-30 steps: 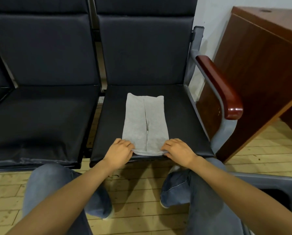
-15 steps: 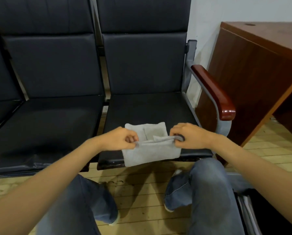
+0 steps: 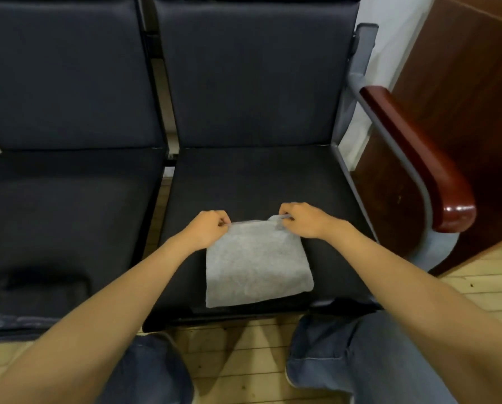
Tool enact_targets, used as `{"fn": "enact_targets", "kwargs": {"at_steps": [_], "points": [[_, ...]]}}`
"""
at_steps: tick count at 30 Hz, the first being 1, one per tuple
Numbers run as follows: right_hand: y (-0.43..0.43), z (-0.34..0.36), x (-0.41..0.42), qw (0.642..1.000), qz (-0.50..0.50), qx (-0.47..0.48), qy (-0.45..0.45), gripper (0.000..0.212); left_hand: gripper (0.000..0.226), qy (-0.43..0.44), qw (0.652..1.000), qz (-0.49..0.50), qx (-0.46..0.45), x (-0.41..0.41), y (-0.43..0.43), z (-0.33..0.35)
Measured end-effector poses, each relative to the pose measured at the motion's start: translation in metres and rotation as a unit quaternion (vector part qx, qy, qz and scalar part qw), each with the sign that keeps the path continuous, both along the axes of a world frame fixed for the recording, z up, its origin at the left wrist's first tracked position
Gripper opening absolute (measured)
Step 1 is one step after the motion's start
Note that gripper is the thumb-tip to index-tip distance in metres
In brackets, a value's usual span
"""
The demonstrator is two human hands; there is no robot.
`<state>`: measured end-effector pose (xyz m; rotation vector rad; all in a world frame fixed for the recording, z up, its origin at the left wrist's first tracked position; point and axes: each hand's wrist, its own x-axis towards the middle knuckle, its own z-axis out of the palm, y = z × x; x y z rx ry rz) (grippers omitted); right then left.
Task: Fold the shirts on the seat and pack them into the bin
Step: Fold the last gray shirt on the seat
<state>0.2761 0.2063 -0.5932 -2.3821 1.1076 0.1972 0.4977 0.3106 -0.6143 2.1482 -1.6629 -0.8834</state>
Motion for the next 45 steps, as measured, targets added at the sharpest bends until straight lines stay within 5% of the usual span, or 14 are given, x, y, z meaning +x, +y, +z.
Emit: {"fn": "enact_targets", "kwargs": {"at_steps": [4,8,13,16,20,28,32,35,37,40,45], "points": [[-0.002,-0.034,-0.002,0.994,-0.073,-0.013,-0.082,0.029,0.023,-0.033,0.995,0.014,-0.095,-0.001,0.0,-0.028],[0.01,-0.05,-0.015,0.967,-0.169,0.009,-0.188,0.044,0.038,0.034,0.981,0.139,-0.131,-0.001,0.014,-0.024],[0.02,-0.05,-0.017,0.941,-0.254,0.043,-0.221,0.046,0.049,-0.001,0.979,0.196,-0.062,0.004,0.03,-0.017],[0.023,-0.05,-0.014,0.944,-0.249,0.028,-0.213,0.039,0.037,0.047,0.976,0.21,-0.007,0.001,0.031,-0.01],[0.021,-0.042,-0.011,0.914,-0.284,0.044,-0.285,0.03,0.018,0.156,0.956,0.238,-0.073,0.001,0.024,-0.006],[0.028,-0.034,-0.011,0.906,-0.339,0.031,-0.251,0.046,0.046,0.039,0.954,0.238,-0.176,-0.014,0.028,-0.022],[0.054,-0.015,-0.035,0.928,-0.324,0.068,-0.174,0.038,0.04,-0.032,0.958,0.203,-0.201,-0.024,0.057,-0.012],[0.091,-0.021,-0.051,0.959,-0.254,0.08,-0.098,0.04,0.043,-0.012,0.968,0.239,-0.081,-0.029,0.09,-0.02],[0.107,-0.028,-0.054,0.955,-0.255,0.09,-0.124,0.039,0.041,0.075,0.958,0.276,-0.035,-0.034,0.103,-0.024],[0.115,-0.026,-0.053,0.945,-0.261,0.074,-0.182,0.026,0.029,0.189,0.932,0.303,-0.06,-0.044,0.112,-0.024],[0.116,-0.029,-0.054,0.941,-0.293,0.092,-0.146,0.042,0.018,0.142,0.946,0.278,-0.084,-0.045,0.112,-0.016]]}}
